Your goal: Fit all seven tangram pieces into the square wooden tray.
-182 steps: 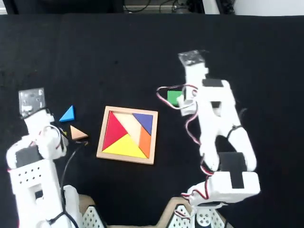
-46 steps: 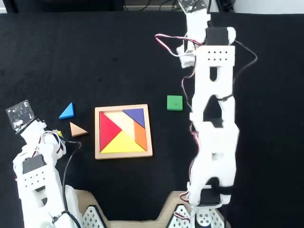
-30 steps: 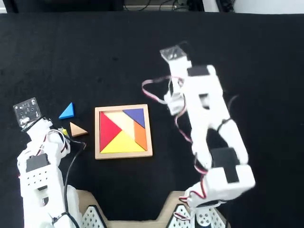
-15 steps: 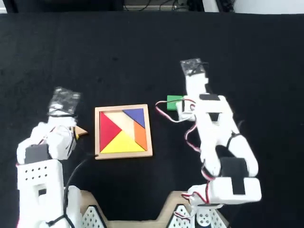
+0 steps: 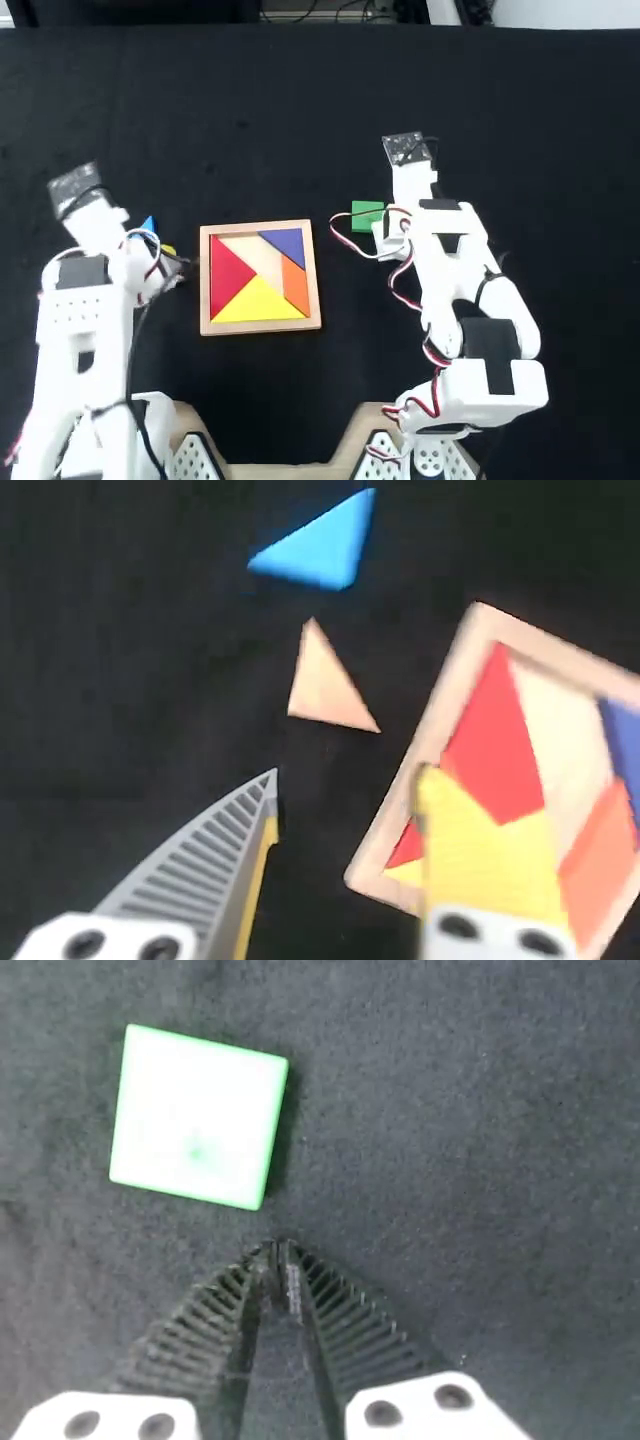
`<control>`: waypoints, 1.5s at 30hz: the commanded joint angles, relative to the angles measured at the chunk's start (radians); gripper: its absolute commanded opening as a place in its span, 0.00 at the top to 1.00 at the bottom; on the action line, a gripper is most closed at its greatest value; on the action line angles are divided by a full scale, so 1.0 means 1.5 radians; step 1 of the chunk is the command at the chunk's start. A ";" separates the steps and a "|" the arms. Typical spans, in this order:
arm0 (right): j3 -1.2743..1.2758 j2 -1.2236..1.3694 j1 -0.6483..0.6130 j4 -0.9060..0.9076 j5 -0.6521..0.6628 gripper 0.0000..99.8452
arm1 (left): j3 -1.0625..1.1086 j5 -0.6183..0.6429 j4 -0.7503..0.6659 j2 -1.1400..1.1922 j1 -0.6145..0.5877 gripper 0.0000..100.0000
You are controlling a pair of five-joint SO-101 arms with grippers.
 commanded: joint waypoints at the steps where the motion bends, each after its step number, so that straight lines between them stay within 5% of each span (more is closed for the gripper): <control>1: -0.036 -0.003 0.007 0.003 -0.001 0.99 | -0.043 0.060 -0.010 0.073 0.013 0.71; 10: -0.036 -0.003 0.006 0.003 0.000 0.99 | -0.062 0.196 -0.092 0.215 0.006 0.68; 25: -0.036 -0.002 0.006 0.003 0.000 0.99 | -0.162 0.229 -0.097 0.400 -0.032 0.68; 45: -0.035 -0.002 -0.012 0.003 0.001 0.99 | -0.202 0.264 -0.097 0.423 -0.048 0.68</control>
